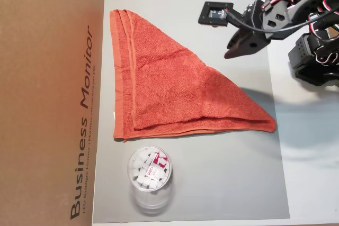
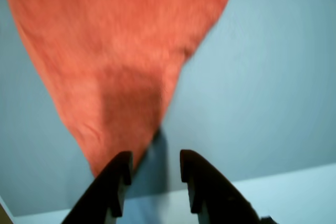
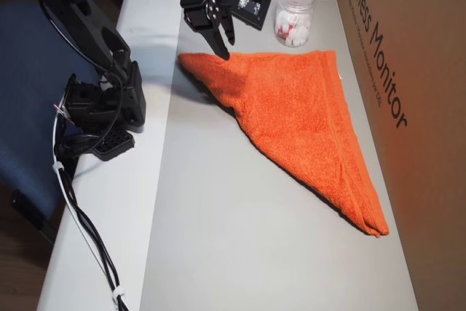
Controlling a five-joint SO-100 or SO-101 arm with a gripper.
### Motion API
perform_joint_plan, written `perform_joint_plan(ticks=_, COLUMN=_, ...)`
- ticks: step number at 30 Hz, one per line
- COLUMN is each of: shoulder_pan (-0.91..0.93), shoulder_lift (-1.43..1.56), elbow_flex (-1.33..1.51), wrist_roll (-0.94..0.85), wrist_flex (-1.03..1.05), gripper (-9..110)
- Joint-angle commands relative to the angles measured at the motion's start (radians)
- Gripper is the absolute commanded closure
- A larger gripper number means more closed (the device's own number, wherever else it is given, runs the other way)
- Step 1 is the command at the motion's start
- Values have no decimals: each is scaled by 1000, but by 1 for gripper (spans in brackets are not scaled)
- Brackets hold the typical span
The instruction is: Fold the blanket.
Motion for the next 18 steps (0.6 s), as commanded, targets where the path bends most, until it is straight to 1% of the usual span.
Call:
perform_joint_plan(ticks=1, shoulder_pan=-18, shoulder_lift=83, elbow_flex=57, wrist_roll=8, wrist_flex=37, gripper=93)
perform_joint_plan(ticks=10, shoulder_pan=-32, shoulder_lift=249, elbow_flex=322, wrist_roll=11, wrist_flex=26, gripper=92)
perform_joint_plan(ticks=14, shoulder_pan=-74, shoulder_lift=291, elbow_flex=397, wrist_roll=101, wrist_flex=-6, gripper=87)
perform_joint_plan(ticks=18, shoulder_pan=-123, shoulder_lift=308, elbow_flex=472, wrist_roll=198, wrist_flex=-100, gripper=82)
